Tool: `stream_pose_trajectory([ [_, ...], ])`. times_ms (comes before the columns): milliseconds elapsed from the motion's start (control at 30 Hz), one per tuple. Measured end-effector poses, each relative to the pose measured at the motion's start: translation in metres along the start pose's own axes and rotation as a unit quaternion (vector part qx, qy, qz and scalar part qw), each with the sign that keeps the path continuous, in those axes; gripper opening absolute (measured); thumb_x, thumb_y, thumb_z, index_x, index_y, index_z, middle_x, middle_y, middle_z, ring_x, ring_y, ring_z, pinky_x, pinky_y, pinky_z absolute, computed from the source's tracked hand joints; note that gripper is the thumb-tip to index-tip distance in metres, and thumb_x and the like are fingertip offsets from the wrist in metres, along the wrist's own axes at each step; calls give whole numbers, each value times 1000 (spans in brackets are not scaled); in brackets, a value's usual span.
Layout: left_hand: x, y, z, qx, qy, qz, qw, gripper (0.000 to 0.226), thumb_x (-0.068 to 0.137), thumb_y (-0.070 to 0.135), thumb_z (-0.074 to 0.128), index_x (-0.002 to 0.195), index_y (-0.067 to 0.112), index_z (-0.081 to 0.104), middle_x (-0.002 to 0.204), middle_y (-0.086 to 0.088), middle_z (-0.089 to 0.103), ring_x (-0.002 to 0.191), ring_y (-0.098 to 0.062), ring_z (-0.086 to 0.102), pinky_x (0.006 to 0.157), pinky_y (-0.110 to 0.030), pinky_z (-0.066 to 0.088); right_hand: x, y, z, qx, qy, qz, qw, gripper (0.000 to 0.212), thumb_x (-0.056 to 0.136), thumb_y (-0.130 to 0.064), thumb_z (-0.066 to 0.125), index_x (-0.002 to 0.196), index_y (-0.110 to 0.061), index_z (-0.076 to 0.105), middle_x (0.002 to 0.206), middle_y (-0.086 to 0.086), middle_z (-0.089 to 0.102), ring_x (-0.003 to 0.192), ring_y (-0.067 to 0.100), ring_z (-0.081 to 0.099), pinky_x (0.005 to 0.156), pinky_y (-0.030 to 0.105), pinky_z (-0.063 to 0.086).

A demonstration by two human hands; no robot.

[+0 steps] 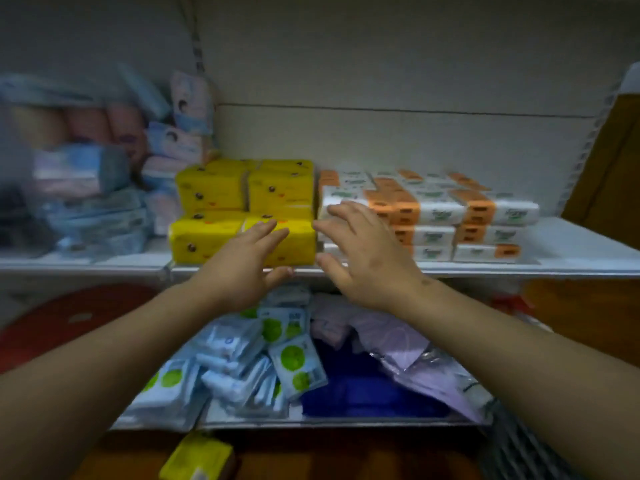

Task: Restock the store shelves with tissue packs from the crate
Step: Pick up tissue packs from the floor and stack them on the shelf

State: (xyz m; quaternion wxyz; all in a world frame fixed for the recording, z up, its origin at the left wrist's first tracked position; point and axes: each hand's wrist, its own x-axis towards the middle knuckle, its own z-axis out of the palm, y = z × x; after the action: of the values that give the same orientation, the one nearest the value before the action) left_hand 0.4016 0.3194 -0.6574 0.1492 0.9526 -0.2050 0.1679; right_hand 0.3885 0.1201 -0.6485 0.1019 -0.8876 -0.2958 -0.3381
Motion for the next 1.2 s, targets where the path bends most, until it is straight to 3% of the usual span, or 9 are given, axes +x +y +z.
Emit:
stream_pose_trajectory([
  [67, -29, -25, -1, -23, 6, -32, 999, 68, 87, 37, 61, 145, 16, 31, 156, -5, 19, 144, -19, 18, 115, -28, 16, -1, -38, 28, 53, -37, -17, 998, 49, 83, -41, 45, 114, -9, 64, 117, 18, 61, 111, 37, 56, 94, 48, 47],
  [200, -107, -76, 24, -94, -2, -145, 985, 64, 86, 27, 64, 142, 13, 37, 152, -7, 31, 141, -17, 27, 111, -20, 18, -17, -107, 95, 105, -212, -33, 971, 49, 90, -45, 43, 124, -13, 56, 122, 12, 55, 116, 32, 48, 99, 43, 42],
  [367, -218, -126, 93, -181, -101, -334, 920, 61, 87, 24, 64, 141, 12, 37, 149, -7, 36, 137, -15, 34, 107, -19, 24, -50, -166, 175, 110, -486, 8, 867, 48, 95, -42, 45, 137, -18, 43, 135, 13, 46, 121, 32, 45, 96, 41, 42],
  [467, -262, -147, 124, -183, -159, -385, 891, 65, 87, 25, 63, 143, 11, 32, 151, -8, 33, 138, -16, 33, 106, -20, 25, -72, -185, 217, 90, -560, 15, 824, 49, 93, -40, 50, 134, -13, 44, 136, 16, 49, 119, 33, 50, 92, 36, 43],
  [767, -285, -184, 177, -203, -221, -446, 843, 69, 92, 31, 56, 148, 8, 22, 149, -11, 35, 135, -21, 36, 100, -22, 32, -126, -199, 295, 118, -611, 153, 767, 58, 87, -41, 58, 134, -11, 41, 134, 15, 52, 119, 29, 53, 93, 31, 44],
  [833, -276, -187, 189, -210, -229, -450, 837, 70, 92, 30, 56, 148, 6, 20, 145, -12, 42, 131, -20, 42, 96, -21, 34, -131, -197, 309, 146, -599, 216, 757, 62, 86, -40, 59, 137, -12, 37, 136, 14, 51, 119, 29, 52, 94, 30, 44],
  [1033, -244, -209, 230, -237, -200, -489, 815, 72, 92, 26, 57, 148, 6, 16, 152, -16, 28, 131, -24, 42, 97, -23, 36, -159, -208, 349, 270, -545, 351, 712, 79, 81, -32, 64, 147, -16, 24, 139, 11, 48, 121, 26, 52, 99, 34, 44],
  [1100, -239, -214, 244, -259, -194, -506, 800, 74, 92, 20, 56, 149, 7, 11, 152, -16, 27, 116, -24, 54, 85, -24, 44, -173, -201, 372, 311, -531, 378, 692, 90, 71, -35, 68, 147, -19, 23, 138, 10, 49, 120, 26, 54, 100, 38, 46],
  [1200, -236, -212, 255, -304, -216, -520, 768, 79, 91, 15, 56, 150, 8, 5, 142, -19, 41, 98, -20, 56, 70, -22, 40, -165, -200, 359, 344, -513, 420, 665, 70, 77, -26, 69, 135, -27, 30, 134, 7, 52, 116, 24, 56, 94, 31, 47],
])
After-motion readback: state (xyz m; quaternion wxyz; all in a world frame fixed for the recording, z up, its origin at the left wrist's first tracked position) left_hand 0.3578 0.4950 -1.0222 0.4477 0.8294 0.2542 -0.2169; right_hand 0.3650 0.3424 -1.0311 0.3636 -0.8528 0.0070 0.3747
